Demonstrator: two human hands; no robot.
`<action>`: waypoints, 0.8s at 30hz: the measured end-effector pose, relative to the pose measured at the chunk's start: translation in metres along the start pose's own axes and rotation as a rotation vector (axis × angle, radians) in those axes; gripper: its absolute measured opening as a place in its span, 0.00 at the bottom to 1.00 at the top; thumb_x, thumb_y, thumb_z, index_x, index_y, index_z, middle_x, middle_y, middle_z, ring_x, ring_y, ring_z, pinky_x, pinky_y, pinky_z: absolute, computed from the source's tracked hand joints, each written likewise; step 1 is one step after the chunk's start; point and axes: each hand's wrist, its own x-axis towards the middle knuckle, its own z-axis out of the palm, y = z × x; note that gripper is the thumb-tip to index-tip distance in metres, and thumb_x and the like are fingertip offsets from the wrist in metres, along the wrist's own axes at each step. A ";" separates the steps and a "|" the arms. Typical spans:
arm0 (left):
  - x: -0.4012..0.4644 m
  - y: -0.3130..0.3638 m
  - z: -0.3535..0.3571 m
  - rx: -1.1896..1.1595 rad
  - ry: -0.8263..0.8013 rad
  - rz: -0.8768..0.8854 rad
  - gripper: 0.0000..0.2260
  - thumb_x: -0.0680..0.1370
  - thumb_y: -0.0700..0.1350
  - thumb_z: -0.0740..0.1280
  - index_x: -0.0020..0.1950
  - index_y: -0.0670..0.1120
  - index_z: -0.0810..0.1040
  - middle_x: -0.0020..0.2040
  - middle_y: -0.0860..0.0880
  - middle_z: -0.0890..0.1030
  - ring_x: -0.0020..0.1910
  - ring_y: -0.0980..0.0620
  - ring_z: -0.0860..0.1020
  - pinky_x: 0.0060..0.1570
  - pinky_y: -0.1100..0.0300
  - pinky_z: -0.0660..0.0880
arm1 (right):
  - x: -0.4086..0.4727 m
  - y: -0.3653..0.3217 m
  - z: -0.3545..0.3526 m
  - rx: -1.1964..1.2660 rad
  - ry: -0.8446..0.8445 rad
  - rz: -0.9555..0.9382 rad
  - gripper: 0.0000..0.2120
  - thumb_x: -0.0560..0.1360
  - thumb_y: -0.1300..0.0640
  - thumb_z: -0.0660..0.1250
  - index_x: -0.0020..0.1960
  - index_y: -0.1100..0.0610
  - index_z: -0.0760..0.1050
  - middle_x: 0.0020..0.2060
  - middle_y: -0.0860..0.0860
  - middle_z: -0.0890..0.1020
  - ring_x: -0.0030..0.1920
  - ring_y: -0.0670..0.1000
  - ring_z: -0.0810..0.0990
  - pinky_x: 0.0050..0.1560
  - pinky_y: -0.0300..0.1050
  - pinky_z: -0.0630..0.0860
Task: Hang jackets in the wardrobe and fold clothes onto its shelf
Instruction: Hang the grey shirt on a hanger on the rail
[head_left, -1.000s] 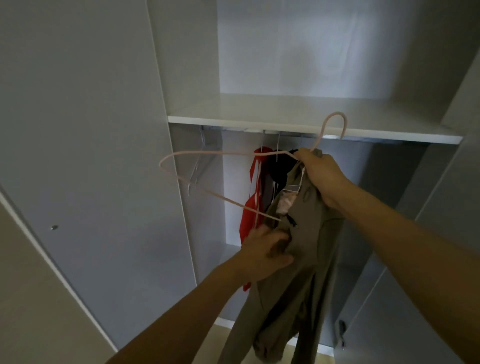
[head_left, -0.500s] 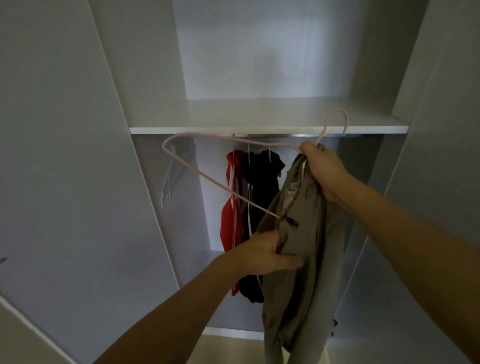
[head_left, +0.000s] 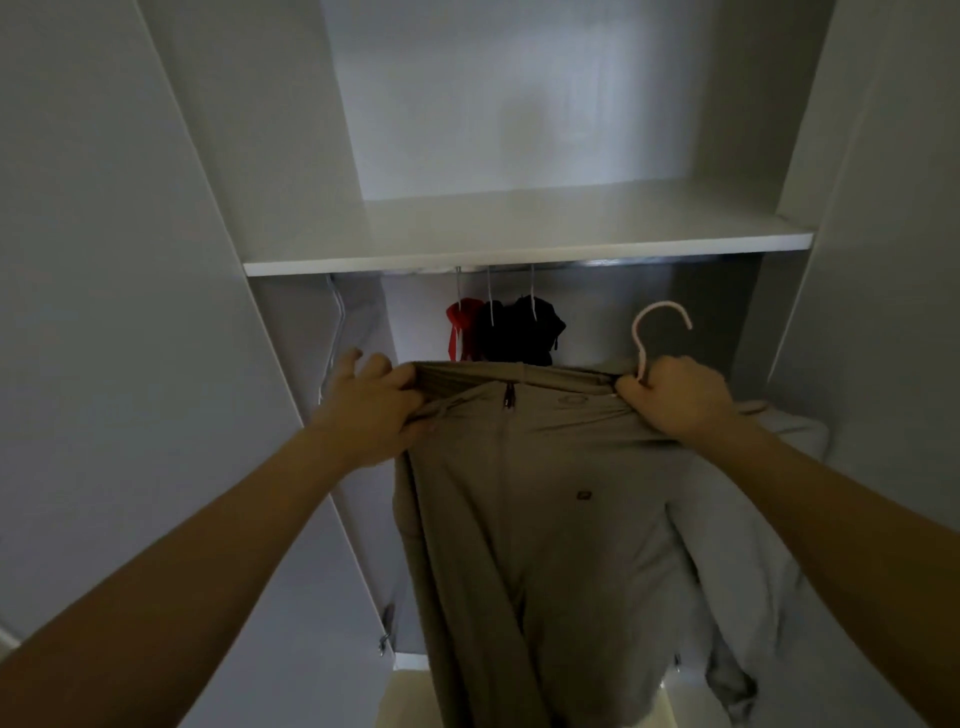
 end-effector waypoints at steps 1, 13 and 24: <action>0.005 0.002 -0.008 -0.017 0.115 0.038 0.23 0.77 0.60 0.52 0.49 0.49 0.83 0.53 0.48 0.78 0.50 0.44 0.75 0.56 0.43 0.69 | 0.001 -0.003 0.002 0.008 -0.003 -0.007 0.22 0.77 0.43 0.58 0.30 0.54 0.71 0.30 0.53 0.76 0.34 0.55 0.75 0.37 0.45 0.71; 0.012 0.021 -0.016 -0.786 -0.192 -0.419 0.11 0.74 0.56 0.66 0.50 0.50 0.73 0.45 0.53 0.75 0.46 0.50 0.77 0.38 0.63 0.69 | 0.010 -0.062 -0.012 0.981 -0.384 -0.186 0.17 0.79 0.44 0.61 0.46 0.56 0.81 0.39 0.47 0.84 0.41 0.41 0.82 0.45 0.30 0.74; -0.032 0.038 -0.014 -1.084 -0.053 -0.524 0.02 0.78 0.41 0.65 0.47 0.47 0.77 0.42 0.49 0.80 0.43 0.49 0.77 0.40 0.61 0.69 | 0.003 -0.062 0.028 0.743 -0.441 -0.154 0.28 0.77 0.35 0.56 0.33 0.54 0.78 0.24 0.47 0.78 0.32 0.45 0.79 0.39 0.37 0.74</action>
